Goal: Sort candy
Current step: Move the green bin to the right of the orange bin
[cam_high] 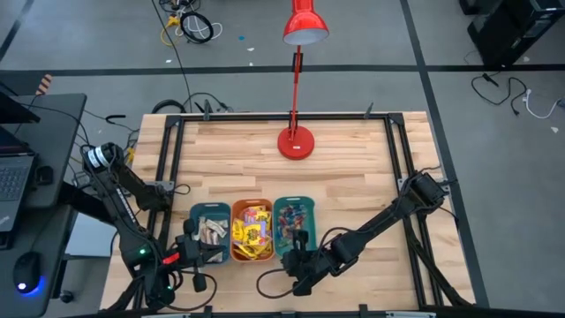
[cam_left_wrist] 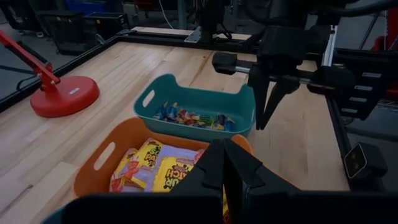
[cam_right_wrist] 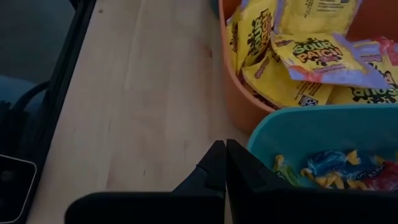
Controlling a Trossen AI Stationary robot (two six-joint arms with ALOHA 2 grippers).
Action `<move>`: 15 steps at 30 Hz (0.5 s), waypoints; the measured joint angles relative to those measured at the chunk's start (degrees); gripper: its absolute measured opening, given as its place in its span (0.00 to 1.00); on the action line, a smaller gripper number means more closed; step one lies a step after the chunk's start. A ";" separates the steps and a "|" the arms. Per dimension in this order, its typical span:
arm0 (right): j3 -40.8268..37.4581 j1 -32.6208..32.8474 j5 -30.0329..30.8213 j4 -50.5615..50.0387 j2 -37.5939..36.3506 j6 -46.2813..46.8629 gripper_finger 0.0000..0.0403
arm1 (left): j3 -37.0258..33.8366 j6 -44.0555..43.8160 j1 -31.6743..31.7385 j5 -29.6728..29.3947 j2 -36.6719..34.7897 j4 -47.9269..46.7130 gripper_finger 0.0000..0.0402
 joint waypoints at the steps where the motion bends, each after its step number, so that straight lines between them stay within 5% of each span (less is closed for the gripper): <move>1: 0.00 -0.10 0.00 0.00 0.00 0.00 0.00 | 0.00 0.01 0.01 0.03 0.00 0.03 0.00; 15: -0.01 0.25 0.26 0.56 -0.20 -0.46 0.00 | 0.01 -0.01 0.01 0.16 0.00 0.10 0.00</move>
